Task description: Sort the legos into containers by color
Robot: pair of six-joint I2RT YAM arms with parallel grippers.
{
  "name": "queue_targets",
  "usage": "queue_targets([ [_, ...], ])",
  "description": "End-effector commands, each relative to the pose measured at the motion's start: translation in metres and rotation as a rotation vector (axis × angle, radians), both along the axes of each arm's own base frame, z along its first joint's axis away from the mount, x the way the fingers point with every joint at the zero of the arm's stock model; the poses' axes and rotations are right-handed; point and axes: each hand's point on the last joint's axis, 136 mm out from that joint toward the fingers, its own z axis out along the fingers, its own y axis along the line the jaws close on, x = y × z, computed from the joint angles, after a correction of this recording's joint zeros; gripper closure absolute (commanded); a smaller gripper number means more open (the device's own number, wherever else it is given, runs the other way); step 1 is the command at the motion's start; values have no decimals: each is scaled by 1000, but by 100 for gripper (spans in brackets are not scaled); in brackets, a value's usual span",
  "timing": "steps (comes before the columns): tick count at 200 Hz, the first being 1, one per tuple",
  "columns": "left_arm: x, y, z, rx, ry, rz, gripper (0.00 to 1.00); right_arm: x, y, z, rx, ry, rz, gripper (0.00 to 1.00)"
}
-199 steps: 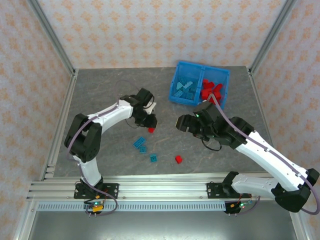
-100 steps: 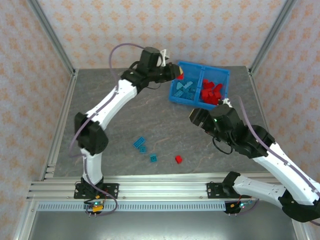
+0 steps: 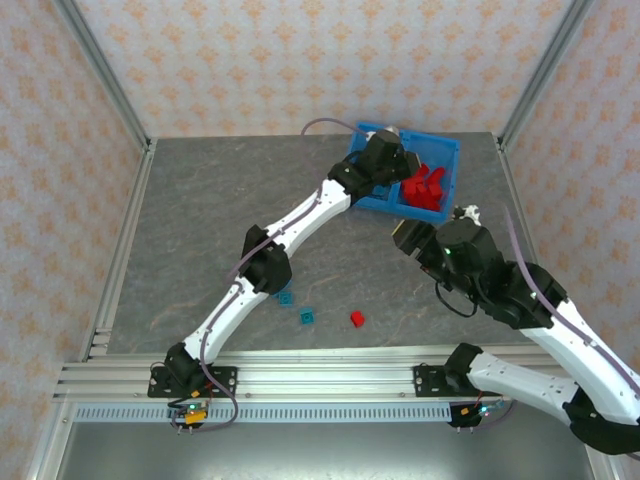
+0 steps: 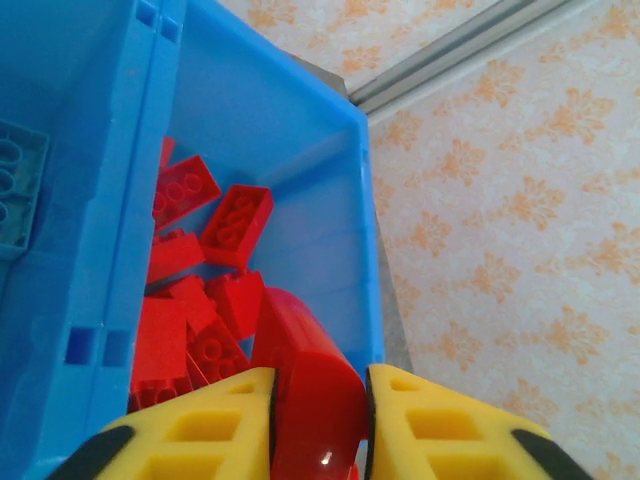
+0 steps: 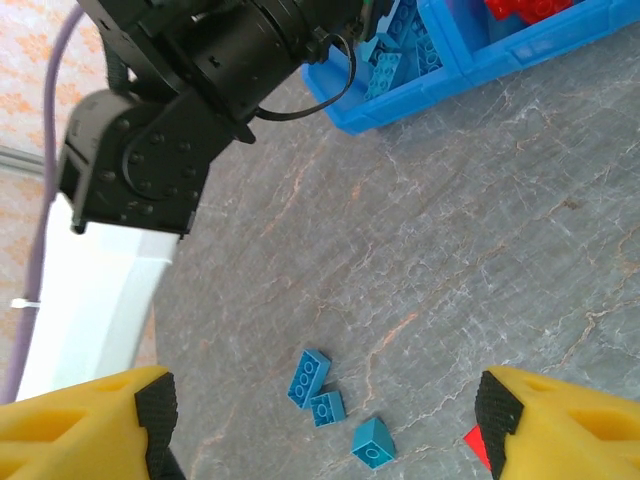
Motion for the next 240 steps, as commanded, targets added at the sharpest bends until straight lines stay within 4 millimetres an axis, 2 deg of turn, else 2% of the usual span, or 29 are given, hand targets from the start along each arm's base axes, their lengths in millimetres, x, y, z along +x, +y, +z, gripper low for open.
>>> queue_targets([
  [1,31,22,64,-142,-142,158,56,-2,-12,-5,-19,3,-44,21],
  [27,29,28,75,-118,-171,164,35,0,-11,-6,-21,3,-52,20],
  [48,24,35,86,-117,-148,132,27,3,-8,-8,-28,6,-51,20],
  [64,17,53,102,-77,-128,94,26,2,-9,-14,-54,24,-48,20],
  [81,0,84,126,85,-167,53,22,-2,-15,-27,-86,64,-64,20],
  [103,-39,117,162,330,-273,-42,17,-6,-18,-44,-113,107,-66,20],
  [125,-83,150,180,447,-280,-113,16,-11,-14,-61,-142,161,-36,20],
  [136,-113,168,194,501,-318,-156,15,-13,-9,-69,-160,191,-1,20],
  [137,-114,169,190,511,-313,-162,15,-13,-8,-70,-163,195,1,20],
  [140,-127,177,202,516,-343,-165,15,-14,-7,-73,-170,203,11,20],
  [144,-138,185,207,533,-365,-175,14,-15,-5,-77,-179,218,26,20],
  [168,-209,223,224,605,-529,-255,10,-19,16,-104,-248,314,146,20],
  [192,-271,256,217,669,-646,-354,2,-23,40,-135,-327,430,295,20],
  [214,-315,285,181,788,-635,-476,0,-30,63,-162,-374,488,434,19],
  [219,-324,290,172,806,-629,-506,0,-32,66,-176,-395,525,452,19],
  [240,-362,303,134,829,-616,-651,0,-36,73,-201,-416,569,489,19],
])
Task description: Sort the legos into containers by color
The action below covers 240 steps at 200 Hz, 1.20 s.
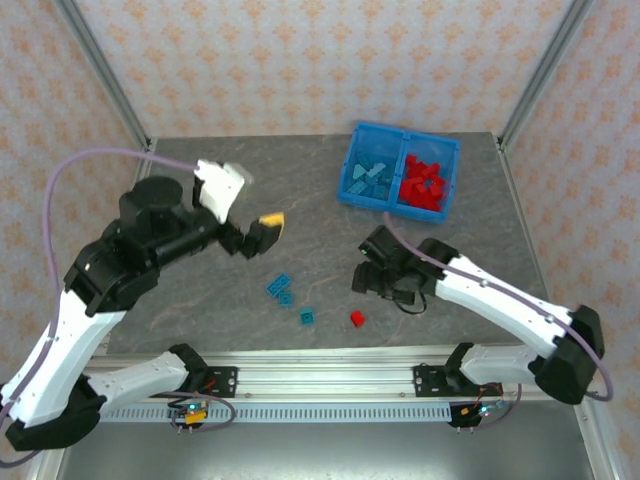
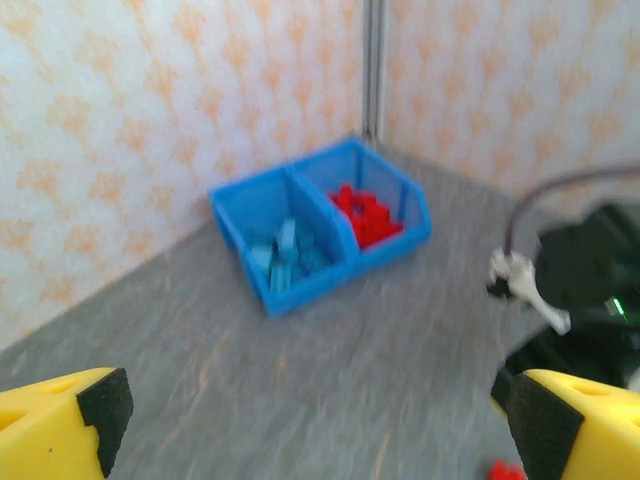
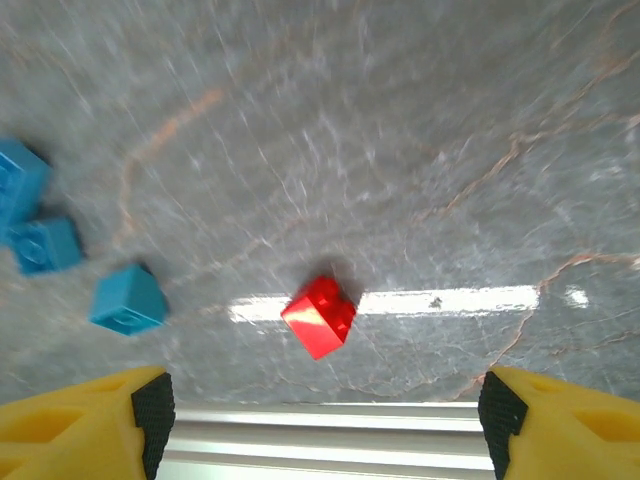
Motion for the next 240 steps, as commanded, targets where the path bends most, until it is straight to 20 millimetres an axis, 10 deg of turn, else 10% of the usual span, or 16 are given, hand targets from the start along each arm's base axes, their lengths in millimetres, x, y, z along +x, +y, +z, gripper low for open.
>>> queue_targets([
  [1,-39,7,-73,230,98,-185,0,-11,13,-22,10,54,109,18],
  [38,-83,21,-123,367,140,-364,0,-11,22,-51,-6,92,145,19],
  [94,-92,20,-138,433,106,-468,0,-21,44,-80,-9,182,255,27],
  [175,-88,7,-136,379,103,-491,0,-16,28,-104,-196,137,245,56],
  [240,-84,-7,-114,252,71,-479,0,2,25,-73,-165,-3,185,75],
])
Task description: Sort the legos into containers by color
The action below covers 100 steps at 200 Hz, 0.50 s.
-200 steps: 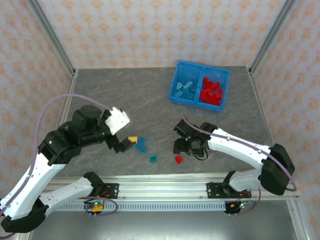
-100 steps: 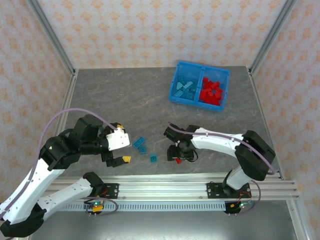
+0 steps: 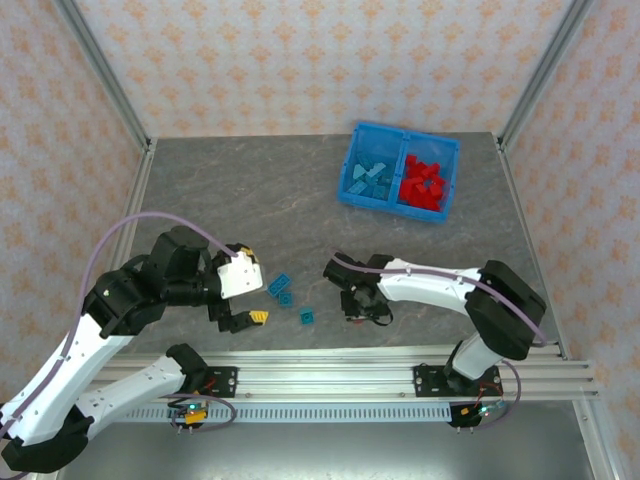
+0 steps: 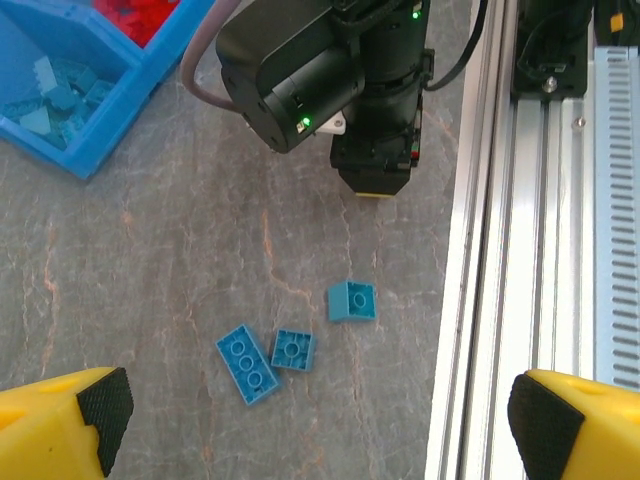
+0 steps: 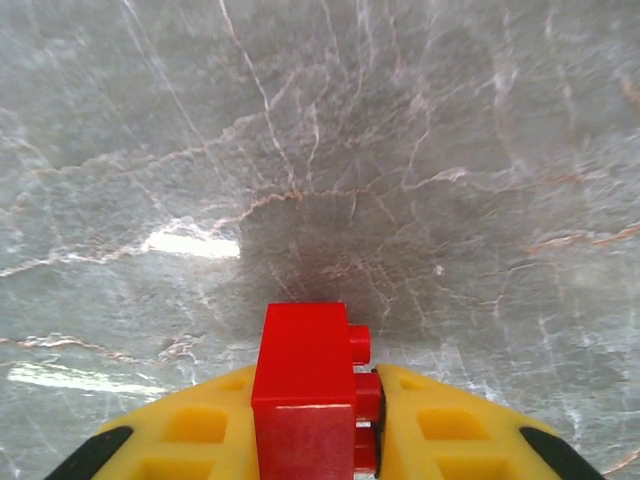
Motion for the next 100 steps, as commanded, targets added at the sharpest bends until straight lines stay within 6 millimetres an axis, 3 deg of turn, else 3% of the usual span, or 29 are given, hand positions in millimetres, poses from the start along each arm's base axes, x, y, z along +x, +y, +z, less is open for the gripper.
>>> queue_targets([
  [1,1,-10,13,-85,-10,-3,0,14,-6,24,11,-115,-33,75],
  [22,3,-13,20,-114,-18,1,0,26,-7,48,32,-192,-67,76],
  [54,10,-22,39,-207,-35,22,0,58,-8,107,102,-343,-156,76],
  [78,20,-31,53,-295,-38,51,0,96,-25,145,131,-443,-268,76],
  [100,30,-36,66,-371,-29,106,0,141,-48,166,172,-502,-406,76],
])
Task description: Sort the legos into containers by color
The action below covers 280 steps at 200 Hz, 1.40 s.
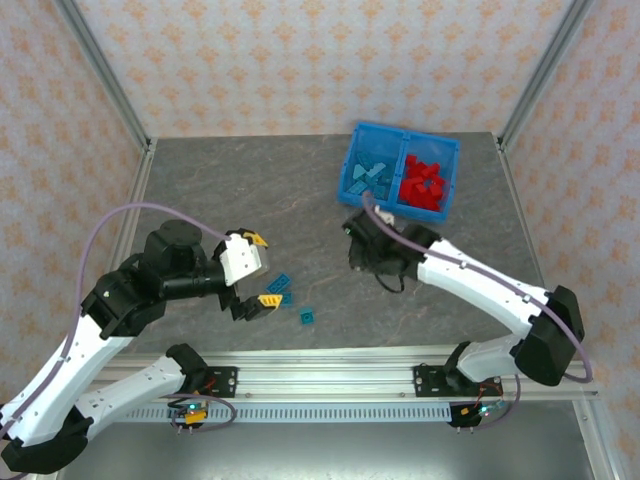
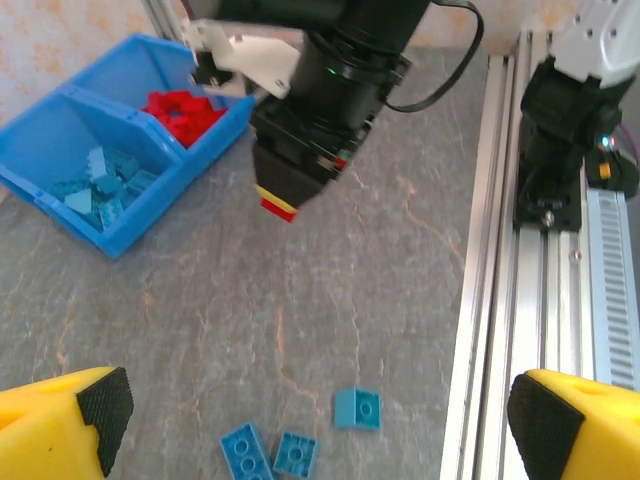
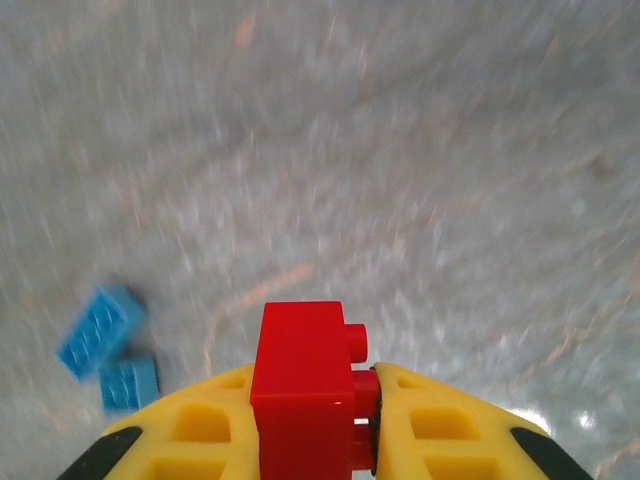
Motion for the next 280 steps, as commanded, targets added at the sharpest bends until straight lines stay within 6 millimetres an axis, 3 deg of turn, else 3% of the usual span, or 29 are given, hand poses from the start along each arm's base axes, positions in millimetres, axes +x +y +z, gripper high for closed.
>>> queue_targets([
  [1,11,-10,27,-149,-6,47,0,42,-36,24,-7,-85,-158,76],
  [16,16,-9,32,-175,4,91,0,75,-55,34,28,-118,-259,75],
  [48,13,8,23,-111,20,151,0,138,-106,46,-8,-165,-458,74],
  [72,8,22,19,-75,2,193,0,180,-136,38,-47,-174,-545,74],
  [112,7,30,8,-34,20,224,0,242,-167,11,-174,-143,-534,73],
  [143,11,24,-2,-43,78,230,0,279,-179,-15,-157,-62,-511,71],
  [172,13,26,-6,-42,128,273,0,315,-166,-37,-5,-40,-469,67],
  [199,10,38,-11,-47,139,335,0,345,-148,-40,158,-57,-444,63],
  [214,9,44,-17,-49,134,361,0,348,-147,-42,165,-35,-457,59],
  [231,8,48,-28,-18,146,367,0,334,-166,-42,65,-1,-532,43],
  [257,13,47,-49,52,209,389,0,312,-169,-37,44,6,-512,42],
  [280,36,50,-70,86,299,542,0,281,-166,-29,32,1,-482,40],
])
